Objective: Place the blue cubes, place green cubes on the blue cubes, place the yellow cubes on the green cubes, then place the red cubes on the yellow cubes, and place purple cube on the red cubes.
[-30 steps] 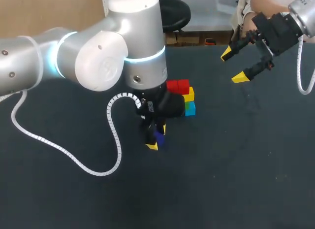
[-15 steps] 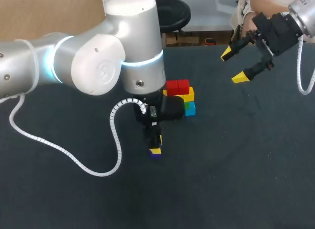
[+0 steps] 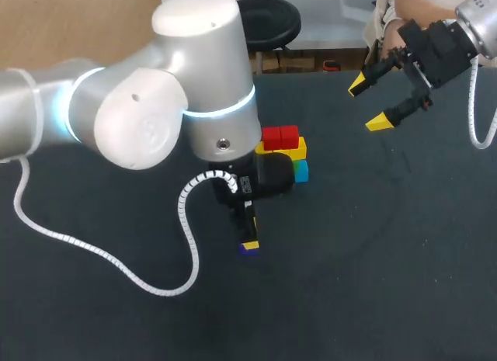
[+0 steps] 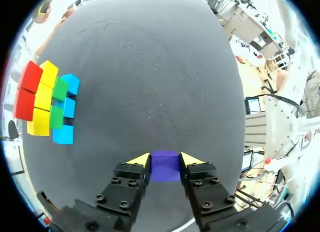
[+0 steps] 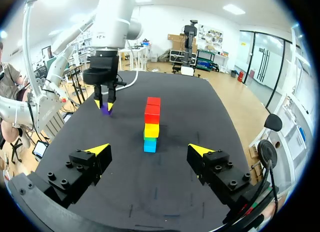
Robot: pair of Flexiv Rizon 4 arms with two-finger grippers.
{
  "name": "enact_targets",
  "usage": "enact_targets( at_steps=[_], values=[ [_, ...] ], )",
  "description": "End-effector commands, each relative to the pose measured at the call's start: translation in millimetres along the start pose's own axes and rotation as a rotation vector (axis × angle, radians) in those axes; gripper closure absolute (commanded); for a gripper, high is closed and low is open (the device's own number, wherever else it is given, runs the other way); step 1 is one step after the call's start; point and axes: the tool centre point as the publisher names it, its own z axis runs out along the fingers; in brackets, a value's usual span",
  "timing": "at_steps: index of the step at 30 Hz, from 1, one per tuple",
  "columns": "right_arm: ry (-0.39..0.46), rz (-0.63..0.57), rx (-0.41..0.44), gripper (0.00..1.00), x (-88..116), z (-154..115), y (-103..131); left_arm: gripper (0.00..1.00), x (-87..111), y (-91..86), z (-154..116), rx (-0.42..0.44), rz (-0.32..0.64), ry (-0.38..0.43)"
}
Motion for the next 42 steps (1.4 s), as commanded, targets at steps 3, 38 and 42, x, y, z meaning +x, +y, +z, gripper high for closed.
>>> enact_targets(
  at_steps=[3, 38, 42],
  values=[
    [0.001, 0.001, 0.001, 0.00, 0, 0, 0, 0.91, -5.7, 0.5, 7, -0.046, -0.039, -0.027],
    [0.001, 0.001, 0.001, 0.00, 0, 0, 0, 0.00, 10.2, -13.9, 7, -0.073, -0.008, -0.290],
    [0.001, 0.001, 0.001, 0.00, 0, 0, 0, 0.00, 5.6, -9.5, 16, -0.036, 0.018, -0.303]
  ],
)
